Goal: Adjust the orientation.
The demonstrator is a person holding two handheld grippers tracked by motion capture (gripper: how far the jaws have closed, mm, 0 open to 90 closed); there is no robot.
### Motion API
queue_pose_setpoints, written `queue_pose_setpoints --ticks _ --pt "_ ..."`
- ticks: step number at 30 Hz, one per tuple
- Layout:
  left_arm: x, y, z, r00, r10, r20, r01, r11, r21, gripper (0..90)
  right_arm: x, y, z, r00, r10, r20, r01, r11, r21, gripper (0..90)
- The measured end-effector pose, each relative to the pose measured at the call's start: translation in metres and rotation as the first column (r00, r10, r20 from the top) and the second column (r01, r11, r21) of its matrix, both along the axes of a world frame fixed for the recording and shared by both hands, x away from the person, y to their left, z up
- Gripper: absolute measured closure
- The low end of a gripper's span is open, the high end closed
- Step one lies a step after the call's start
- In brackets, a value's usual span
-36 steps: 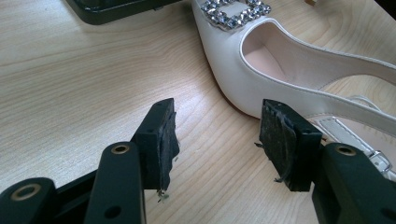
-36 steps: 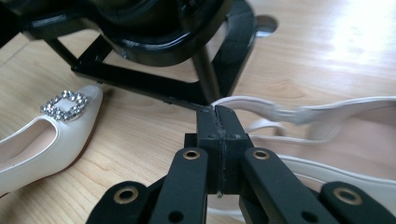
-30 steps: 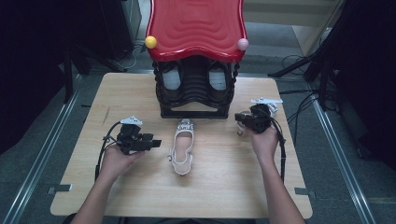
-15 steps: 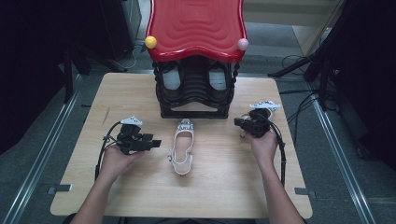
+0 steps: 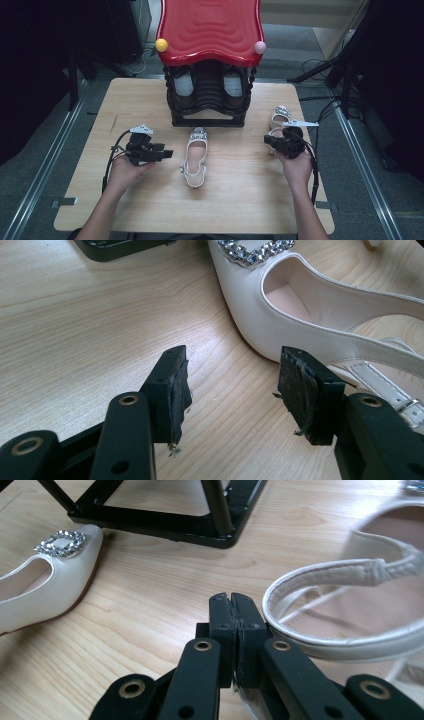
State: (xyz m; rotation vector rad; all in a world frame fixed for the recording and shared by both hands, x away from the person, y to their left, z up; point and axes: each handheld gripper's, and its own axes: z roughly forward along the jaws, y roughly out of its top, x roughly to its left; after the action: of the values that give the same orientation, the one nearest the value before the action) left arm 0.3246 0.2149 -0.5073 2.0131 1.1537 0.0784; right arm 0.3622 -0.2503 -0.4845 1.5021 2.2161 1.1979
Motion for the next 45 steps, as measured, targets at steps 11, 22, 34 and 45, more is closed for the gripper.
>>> queue_pose_setpoints --ticks 11,22,34,45 --pt "0.000 -0.003 0.000 1.0000 -0.004 -0.001 0.004 1.0000 0.005 45.8 0.000 -0.008 0.026 0.9965 -0.022 0.081 0.020 0.9995 0.026 83.8" --pt "-0.003 0.002 0.001 0.9999 0.008 0.006 -0.008 1.0000 0.000 45.6 0.030 -0.020 0.040 0.9928 -0.075 0.093 0.069 0.9952 0.070 78.0" --pt "-0.004 0.000 -0.001 1.0000 0.004 -0.002 -0.004 0.9999 0.009 45.6 0.054 -0.035 0.026 0.9870 -0.137 0.084 0.130 0.9881 0.082 76.2" --pt "-0.007 0.000 -0.003 1.0000 0.005 -0.007 -0.005 0.9998 0.022 45.6 0.054 -0.039 0.035 0.9840 -0.148 0.098 0.143 0.9877 0.064 74.4"
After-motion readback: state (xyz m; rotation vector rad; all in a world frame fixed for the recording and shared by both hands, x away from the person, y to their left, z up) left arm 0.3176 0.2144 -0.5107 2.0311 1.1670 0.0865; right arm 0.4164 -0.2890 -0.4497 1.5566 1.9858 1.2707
